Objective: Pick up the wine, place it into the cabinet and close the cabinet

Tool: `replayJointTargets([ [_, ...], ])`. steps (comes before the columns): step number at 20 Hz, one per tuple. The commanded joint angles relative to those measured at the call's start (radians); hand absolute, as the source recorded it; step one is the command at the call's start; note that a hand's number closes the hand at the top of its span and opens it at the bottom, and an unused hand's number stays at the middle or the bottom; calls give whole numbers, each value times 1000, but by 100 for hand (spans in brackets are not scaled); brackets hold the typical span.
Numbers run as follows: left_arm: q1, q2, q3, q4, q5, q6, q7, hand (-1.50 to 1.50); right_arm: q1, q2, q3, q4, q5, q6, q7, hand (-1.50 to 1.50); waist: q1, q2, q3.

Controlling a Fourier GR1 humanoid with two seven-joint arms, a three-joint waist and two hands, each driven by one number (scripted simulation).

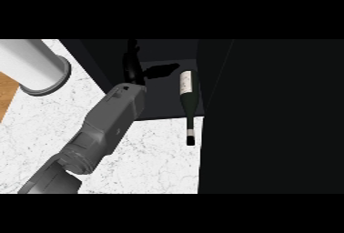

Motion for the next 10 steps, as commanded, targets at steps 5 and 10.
replayJointTargets([
  [5, 11, 59, 25, 21, -10, -55, -42, -150, 19, -14, -35, -152, -127, -7, 77, -150, 14, 4, -2],
  [10, 14, 48, 9, -23, -43, -133, -84, -150, 28, -30, -53, -174, -134, -4, 109, -150, 34, -5, -2],
])
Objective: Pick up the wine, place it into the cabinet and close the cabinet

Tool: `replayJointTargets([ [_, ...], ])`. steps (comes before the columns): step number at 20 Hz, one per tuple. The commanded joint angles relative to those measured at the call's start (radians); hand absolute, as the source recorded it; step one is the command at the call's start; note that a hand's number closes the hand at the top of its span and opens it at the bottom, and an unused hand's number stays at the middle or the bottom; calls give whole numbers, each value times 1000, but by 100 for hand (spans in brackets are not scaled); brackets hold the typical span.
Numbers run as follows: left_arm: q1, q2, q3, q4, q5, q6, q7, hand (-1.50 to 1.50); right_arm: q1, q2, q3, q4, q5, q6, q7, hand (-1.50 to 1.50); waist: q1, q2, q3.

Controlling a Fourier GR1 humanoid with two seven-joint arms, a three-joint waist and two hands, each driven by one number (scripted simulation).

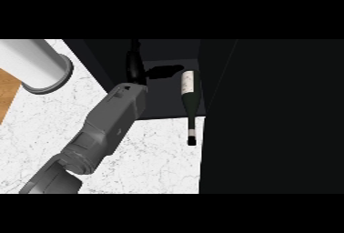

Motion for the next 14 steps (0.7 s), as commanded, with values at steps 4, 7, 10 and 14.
replayJointTargets([
  [4, 40, 4, 19, -48, -14, -78, -68, -150, 62, -8, -20, -153, -110, -5, 59, -150, 29, -12, -1],
  [7, 65, 28, 49, -90, 5, -165, -121, -150, 70, 14, 60, -130, -36, -1, 23, -150, 30, -13, -2],
  [10, 114, 6, 36, -158, -11, -164, -153, -150, 29, 2, -16, -187, -82, -49, 113, -150, 54, -19, -2],
  [14, 142, -16, 32, -257, -10, -140, -105, -150, 74, 7, 22, -220, -69, -50, 122, -150, 63, -27, -2],
])
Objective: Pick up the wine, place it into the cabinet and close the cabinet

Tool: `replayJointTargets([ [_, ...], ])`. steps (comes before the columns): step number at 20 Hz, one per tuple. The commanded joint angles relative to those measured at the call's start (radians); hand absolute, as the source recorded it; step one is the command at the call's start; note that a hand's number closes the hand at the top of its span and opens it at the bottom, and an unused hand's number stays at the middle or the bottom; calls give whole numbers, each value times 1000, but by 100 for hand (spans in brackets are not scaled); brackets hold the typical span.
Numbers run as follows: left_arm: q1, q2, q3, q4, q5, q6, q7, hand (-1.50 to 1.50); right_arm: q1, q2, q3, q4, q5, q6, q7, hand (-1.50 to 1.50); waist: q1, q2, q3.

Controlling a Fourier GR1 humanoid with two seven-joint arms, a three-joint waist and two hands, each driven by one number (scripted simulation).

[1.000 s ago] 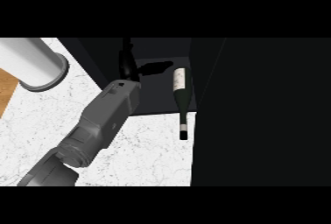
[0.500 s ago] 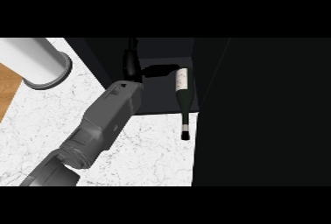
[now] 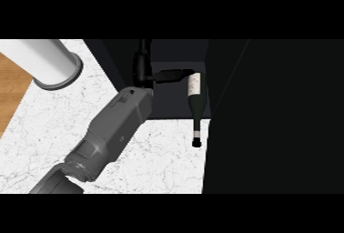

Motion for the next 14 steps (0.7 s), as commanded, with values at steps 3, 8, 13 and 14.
replayJointTargets([
  [3, 75, 35, -7, -151, -10, -16, 36, -150, 23, -16, -15, -202, -99, -26, 108, -150, 24, -8, -1],
  [8, 154, 6, -55, -314, -40, 30, 61, -150, 51, -4, 20, -225, -58, -43, 101, -150, 25, -15, 0],
  [13, 303, 19, -114, -516, -60, 61, 123, -150, 41, -20, 43, -240, -39, -54, 142, -150, 29, -15, 0],
  [14, 324, 37, -118, -559, -54, 52, 143, -150, 33, -27, 28, -245, -57, -51, 141, -150, 32, -17, 0],
])
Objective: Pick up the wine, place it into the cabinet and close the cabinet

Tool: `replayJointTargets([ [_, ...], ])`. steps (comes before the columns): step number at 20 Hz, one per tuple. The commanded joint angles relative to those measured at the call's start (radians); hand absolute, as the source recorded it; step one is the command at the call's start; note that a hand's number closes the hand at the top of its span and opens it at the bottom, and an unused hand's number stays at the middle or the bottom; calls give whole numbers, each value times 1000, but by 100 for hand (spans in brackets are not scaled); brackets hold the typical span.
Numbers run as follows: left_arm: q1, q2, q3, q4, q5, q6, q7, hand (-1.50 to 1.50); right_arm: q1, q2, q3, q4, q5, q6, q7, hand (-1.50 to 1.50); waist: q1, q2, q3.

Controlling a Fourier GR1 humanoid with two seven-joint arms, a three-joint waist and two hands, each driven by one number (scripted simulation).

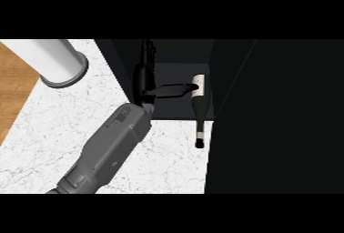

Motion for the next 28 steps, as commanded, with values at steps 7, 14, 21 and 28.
replayJointTargets([
  [7, 294, 53, -135, -460, -48, 59, 119, -150, 41, -19, 6, -195, -40, -23, 60, -150, -3, 5, 0],
  [14, 512, 68, -258, -730, -126, 167, 125, -150, 36, -28, 29, -240, -54, -37, 103, -150, -13, 8, 0],
  [21, 710, 161, -328, -950, -170, 168, 130, -150, 76, -123, 38, -199, -59, 74, 63, 150, -16, 9, 1],
  [28, 878, 256, -318, -1073, -171, 143, 68, -150, 126, -190, 261, -184, -79, 195, 74, 150, -16, 7, 0],
])
